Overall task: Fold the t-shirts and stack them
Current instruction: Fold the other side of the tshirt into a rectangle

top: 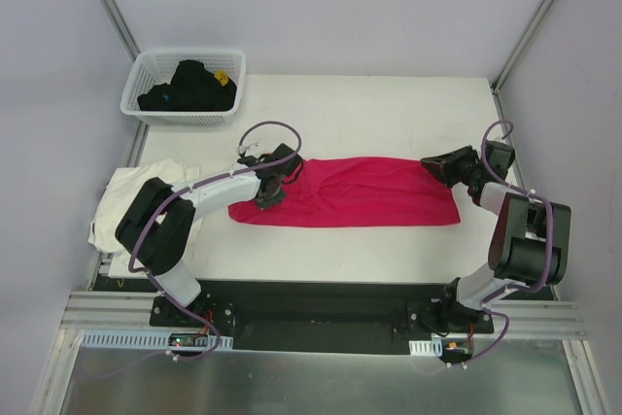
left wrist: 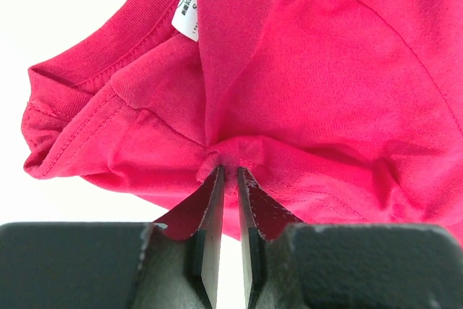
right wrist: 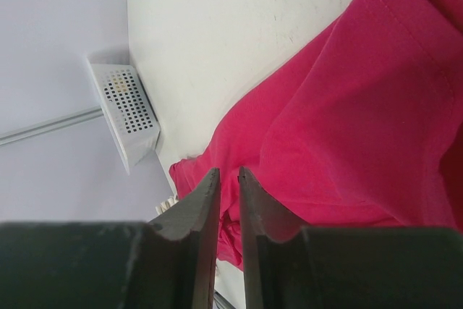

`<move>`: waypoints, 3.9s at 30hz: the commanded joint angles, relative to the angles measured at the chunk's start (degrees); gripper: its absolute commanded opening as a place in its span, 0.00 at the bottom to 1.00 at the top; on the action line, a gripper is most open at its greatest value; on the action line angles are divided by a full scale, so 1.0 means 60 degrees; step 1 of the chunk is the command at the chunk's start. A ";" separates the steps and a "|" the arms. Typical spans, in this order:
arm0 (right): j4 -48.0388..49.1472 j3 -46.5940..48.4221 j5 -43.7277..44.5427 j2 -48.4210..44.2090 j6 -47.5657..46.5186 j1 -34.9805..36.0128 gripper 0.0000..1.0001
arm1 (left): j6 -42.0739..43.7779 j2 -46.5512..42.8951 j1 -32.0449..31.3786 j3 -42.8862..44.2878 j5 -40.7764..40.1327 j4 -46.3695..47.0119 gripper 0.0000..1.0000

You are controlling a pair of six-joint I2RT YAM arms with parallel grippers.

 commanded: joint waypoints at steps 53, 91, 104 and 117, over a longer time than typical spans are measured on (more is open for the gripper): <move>0.0630 -0.0003 -0.0088 0.0066 0.0158 0.0192 0.19 | -0.0478 -0.0343 -0.0540 -0.0242 0.0050 -0.1035 0.00; 0.0483 0.0158 -0.0103 -0.0066 0.0114 0.0338 0.20 | 0.1334 -0.2688 -0.0893 0.0855 -0.2849 -0.0656 0.37; 0.0644 0.0085 -0.0220 -0.0066 0.0173 0.0397 0.20 | 0.1997 0.1529 0.0587 0.2582 -0.1650 0.1308 0.34; 0.1245 0.0597 -0.0308 0.1062 0.0202 0.1040 0.21 | 0.1646 0.2762 0.0968 0.3420 -0.0435 0.1630 0.33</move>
